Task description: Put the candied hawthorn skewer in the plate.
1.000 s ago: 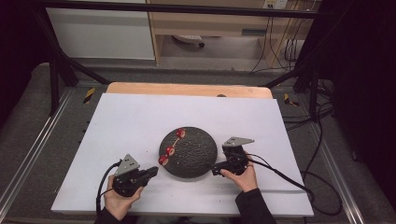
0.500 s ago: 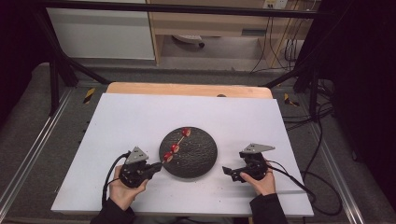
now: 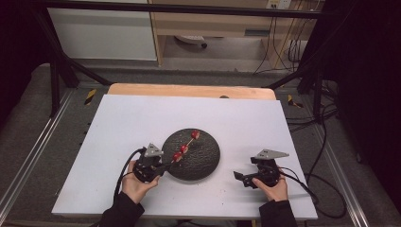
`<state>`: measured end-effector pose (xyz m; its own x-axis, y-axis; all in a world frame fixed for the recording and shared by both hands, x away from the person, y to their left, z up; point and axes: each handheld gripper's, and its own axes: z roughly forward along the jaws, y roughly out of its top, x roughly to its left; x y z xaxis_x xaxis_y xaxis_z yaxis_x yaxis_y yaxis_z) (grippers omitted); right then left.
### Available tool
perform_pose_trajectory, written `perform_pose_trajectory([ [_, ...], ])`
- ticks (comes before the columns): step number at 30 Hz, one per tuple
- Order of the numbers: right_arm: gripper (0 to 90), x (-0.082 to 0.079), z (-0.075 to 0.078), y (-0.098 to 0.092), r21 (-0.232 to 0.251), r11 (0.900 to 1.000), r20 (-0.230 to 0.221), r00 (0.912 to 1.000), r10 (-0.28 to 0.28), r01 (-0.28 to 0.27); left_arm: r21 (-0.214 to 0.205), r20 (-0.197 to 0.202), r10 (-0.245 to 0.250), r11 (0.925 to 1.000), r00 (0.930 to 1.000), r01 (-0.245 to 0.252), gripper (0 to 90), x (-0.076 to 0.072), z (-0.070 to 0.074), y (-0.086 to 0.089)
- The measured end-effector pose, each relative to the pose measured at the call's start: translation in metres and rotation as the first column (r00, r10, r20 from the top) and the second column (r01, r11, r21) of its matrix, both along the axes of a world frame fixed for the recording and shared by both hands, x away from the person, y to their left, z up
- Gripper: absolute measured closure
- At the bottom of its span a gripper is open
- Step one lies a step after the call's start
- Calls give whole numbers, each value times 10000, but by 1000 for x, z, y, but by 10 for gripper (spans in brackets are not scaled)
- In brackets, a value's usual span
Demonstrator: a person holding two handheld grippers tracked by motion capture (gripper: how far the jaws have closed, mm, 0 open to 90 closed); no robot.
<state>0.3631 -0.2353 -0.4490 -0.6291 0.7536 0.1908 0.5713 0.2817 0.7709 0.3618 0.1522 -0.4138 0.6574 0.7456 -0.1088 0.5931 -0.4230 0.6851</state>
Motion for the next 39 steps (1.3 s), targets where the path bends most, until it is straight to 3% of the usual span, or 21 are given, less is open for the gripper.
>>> perform_pose_trajectory([
  [10, 19, -1, 0, -1, 22, 10000, 8, 10000, 52, -52, 603, -324, -12, 9982, 9995, 31, 884, 6, -4, -12],
  [17, 20, -2, -1, -1, 52, 10000, -54, 10000, 51, -51, 1218, -293, 108, 9925, 9995, -72, 884, 9, -7, -21],
  [26, 20, -1, -1, -2, 114, 9999, -35, 10000, 41, -40, 1262, -219, 87, 9920, 9997, -59, 872, 10, -8, -22],
  [33, 20, -1, -2, -2, 68, 10000, -57, 10000, 15, -14, 626, 122, -320, 9976, 9994, 312, 657, 7, -4, -7],
  [39, 20, -1, -1, -3, 154, 9999, -32, 10000, -29, 30, 279, 539, -724, 9971, 9959, 710, 435, 2, 3, 12],
])
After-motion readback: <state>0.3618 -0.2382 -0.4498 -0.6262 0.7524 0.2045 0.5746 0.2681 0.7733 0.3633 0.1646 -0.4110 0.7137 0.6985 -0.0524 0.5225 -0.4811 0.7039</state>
